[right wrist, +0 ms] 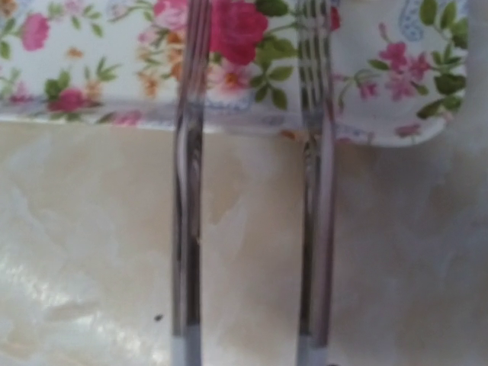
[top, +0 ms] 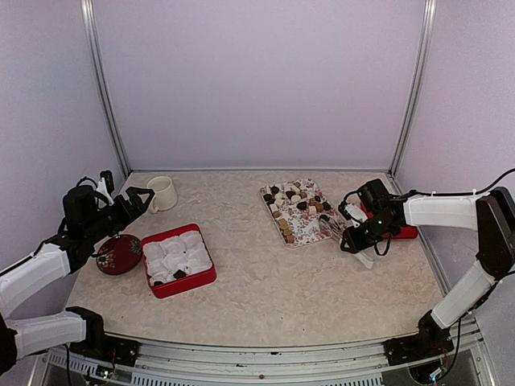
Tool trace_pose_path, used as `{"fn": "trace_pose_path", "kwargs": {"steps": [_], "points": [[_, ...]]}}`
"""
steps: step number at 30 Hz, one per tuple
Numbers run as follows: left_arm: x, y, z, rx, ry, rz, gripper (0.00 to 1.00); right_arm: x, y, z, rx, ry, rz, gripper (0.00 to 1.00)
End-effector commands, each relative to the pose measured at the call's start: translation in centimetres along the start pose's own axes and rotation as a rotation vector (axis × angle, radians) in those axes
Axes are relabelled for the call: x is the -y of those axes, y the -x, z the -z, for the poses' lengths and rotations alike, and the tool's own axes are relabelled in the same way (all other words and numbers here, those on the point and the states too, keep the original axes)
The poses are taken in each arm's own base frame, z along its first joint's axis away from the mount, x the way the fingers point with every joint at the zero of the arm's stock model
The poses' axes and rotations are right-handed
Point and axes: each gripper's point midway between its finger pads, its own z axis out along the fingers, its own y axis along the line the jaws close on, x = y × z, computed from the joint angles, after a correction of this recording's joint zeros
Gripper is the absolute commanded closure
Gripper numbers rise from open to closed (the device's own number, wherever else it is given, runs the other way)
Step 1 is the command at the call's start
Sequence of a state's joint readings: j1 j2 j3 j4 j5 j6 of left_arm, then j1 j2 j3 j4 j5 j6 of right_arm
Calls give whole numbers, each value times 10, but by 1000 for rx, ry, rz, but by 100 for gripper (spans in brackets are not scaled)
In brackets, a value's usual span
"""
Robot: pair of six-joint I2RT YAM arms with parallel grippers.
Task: Pack the chocolate
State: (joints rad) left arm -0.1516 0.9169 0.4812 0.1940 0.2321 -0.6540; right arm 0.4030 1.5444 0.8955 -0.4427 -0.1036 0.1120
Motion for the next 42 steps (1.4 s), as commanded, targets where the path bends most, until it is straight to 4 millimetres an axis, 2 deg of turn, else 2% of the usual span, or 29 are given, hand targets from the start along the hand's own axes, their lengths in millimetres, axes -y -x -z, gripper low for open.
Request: {"fn": "trace_pose_path", "kwargs": {"steps": [1, 15, 27, 32, 42], "points": [[3, 8, 1, 23, -11, -11, 1, 3, 27, -2, 61, 7, 12, 63], [-2, 9, -1, 27, 14, -21, 1, 18, 53, -19, 71, -4, 22, 62], [-5, 9, -4, 21, 23, -21, 1, 17, 68, -29, 70, 17, 50, 64], [-5, 10, -4, 23, 24, -20, 1, 15, 72, -17, 86, 20, 55, 69], [-4, 10, -3, 24, 17, -15, 1, 3, 76, 29, 144, 49, 78, 71]]}}
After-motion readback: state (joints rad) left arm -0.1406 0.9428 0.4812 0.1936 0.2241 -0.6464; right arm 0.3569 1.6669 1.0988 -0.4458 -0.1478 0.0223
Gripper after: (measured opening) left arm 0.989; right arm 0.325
